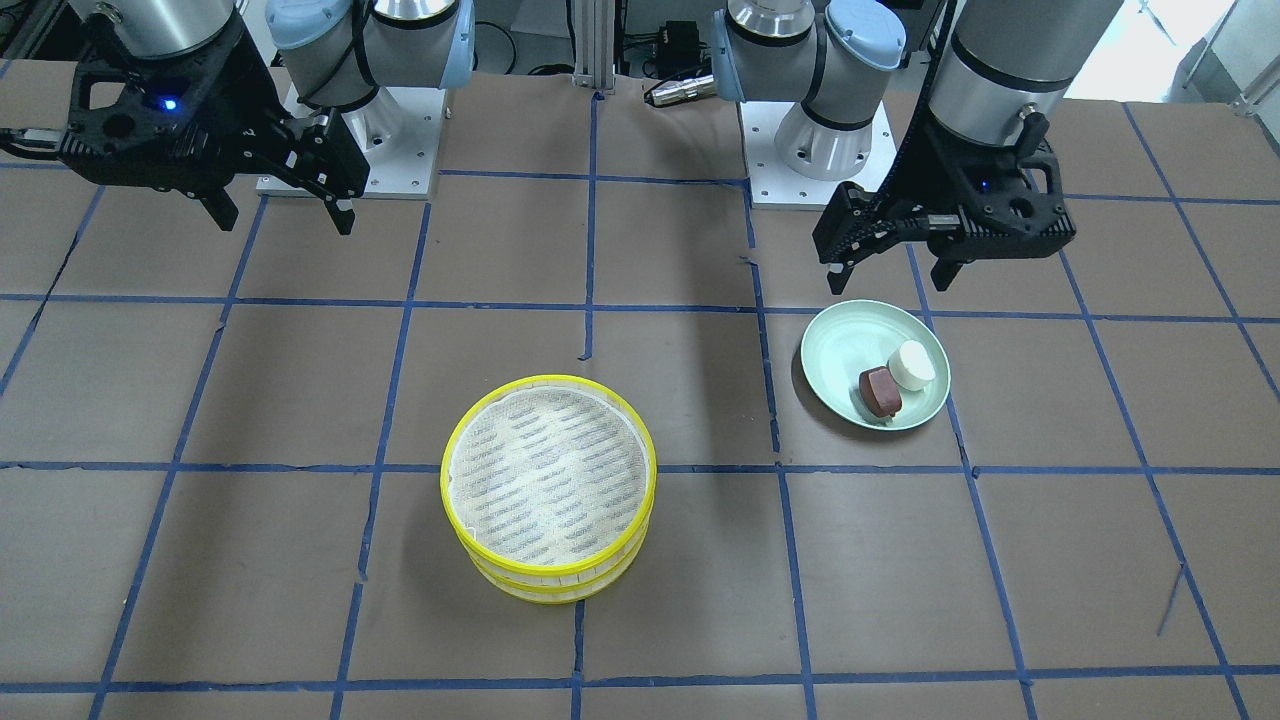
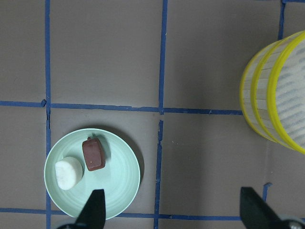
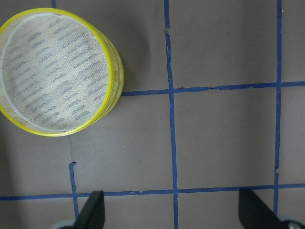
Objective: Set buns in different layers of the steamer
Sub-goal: 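Move the left gripper to the plate while the right reaches the steamer, then grasp the white bun with the left gripper while the right grips the top tier, then lift the top steamer tier aside with the right gripper while the left lifts the bun, then carry the white bun with the left gripper into the lower steamer tier and release, then restack the top tier with the right gripper while the left moves to the plate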
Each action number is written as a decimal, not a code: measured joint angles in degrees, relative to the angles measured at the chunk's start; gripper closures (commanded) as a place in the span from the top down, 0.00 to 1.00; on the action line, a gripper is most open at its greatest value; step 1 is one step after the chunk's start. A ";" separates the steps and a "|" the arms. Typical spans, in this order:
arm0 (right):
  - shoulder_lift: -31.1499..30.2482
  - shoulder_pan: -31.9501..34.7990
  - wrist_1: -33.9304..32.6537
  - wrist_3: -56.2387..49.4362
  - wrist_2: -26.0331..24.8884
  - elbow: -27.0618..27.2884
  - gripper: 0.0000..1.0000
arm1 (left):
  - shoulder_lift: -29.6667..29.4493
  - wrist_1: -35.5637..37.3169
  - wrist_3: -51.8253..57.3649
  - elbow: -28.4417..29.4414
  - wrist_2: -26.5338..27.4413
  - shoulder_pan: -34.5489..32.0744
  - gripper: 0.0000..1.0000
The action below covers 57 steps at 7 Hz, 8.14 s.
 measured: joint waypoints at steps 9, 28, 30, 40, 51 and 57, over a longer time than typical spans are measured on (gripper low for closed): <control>20.91 5.63 -30.40 6.26 0.34 5.43 0.97 | -8.95 13.73 15.43 -20.07 9.57 16.71 0.93; 15.75 -7.44 -29.65 -7.63 -0.35 8.05 0.17 | -13.62 19.32 13.78 -26.93 10.04 17.53 0.07; 15.26 -15.97 -29.17 -18.83 -0.39 8.02 0.15 | -12.27 19.39 13.76 -26.19 10.10 17.41 0.07; 16.25 -22.90 -29.95 -28.69 -1.70 9.34 0.13 | -21.24 37.44 -7.54 -2.90 -4.88 -16.21 0.08; 15.43 -14.81 -29.38 -11.93 -1.56 8.92 0.14 | -14.33 20.19 1.58 -4.52 -3.04 -4.14 1.00; 22.47 7.83 -30.26 25.69 -2.85 4.42 0.14 | -11.30 10.82 7.10 -18.15 3.31 13.46 1.00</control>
